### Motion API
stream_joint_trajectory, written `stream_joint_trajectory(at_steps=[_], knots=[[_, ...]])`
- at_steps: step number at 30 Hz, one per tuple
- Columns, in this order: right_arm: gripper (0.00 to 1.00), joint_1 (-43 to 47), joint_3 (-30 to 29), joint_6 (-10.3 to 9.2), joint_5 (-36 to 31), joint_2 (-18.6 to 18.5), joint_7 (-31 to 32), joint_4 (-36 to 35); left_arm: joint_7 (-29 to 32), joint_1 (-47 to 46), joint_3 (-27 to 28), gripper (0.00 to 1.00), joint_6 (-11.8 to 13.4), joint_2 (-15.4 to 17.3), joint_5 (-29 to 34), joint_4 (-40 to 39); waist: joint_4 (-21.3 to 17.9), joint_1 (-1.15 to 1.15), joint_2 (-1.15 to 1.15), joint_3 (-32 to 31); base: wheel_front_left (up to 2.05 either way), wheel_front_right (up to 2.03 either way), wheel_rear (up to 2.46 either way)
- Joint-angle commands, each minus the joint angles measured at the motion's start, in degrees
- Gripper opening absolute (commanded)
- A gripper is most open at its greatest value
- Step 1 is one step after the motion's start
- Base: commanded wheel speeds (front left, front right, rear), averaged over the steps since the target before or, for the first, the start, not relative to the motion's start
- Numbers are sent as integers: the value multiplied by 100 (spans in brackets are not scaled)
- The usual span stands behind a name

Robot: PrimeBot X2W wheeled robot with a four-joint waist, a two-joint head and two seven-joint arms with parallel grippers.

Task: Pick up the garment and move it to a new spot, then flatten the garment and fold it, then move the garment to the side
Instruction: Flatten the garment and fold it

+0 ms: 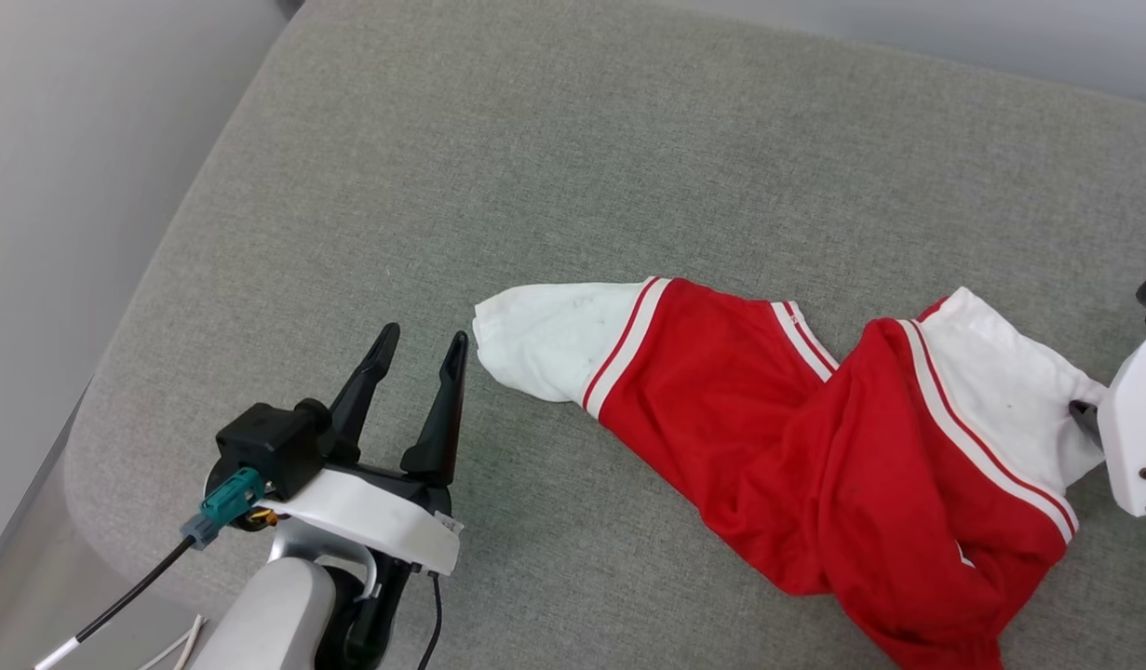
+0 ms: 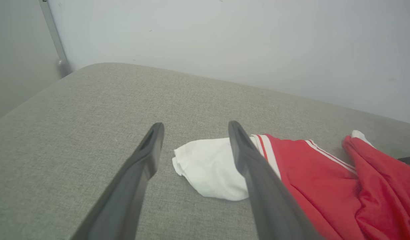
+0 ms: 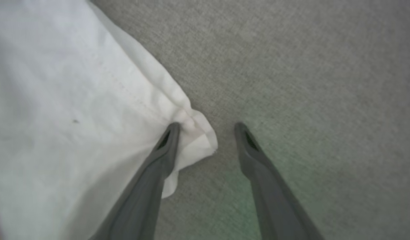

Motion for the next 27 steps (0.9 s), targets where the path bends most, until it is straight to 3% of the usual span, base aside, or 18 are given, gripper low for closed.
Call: stream_joint_trajectory(at_steps=[1, 15, 22, 27], knots=[[0, 466, 239, 11, 139, 240, -30, 452, -39, -68, 6, 100, 22, -19, -3, 48, -43, 1, 0, -56, 0, 0, 0], [0, 211, 39, 1, 216, -432, -1277, 228, -12, 148, 1, 100, 127, 148, 40, 18, -745, 1, 0, -816, 0, 0, 0], [0, 485, -537, 0, 138, -578, -1591, -15, 37, 283, 50, 100, 196, 262, 8, -142, -1136, 1, 0, -946, 0, 0, 0], [0, 1059, -1211, 1, 4, -368, -1646, -116, 78, 271, 91, 100, 220, 346, -3, -262, -1435, 1, 0, -874, 0, 0, 0]])
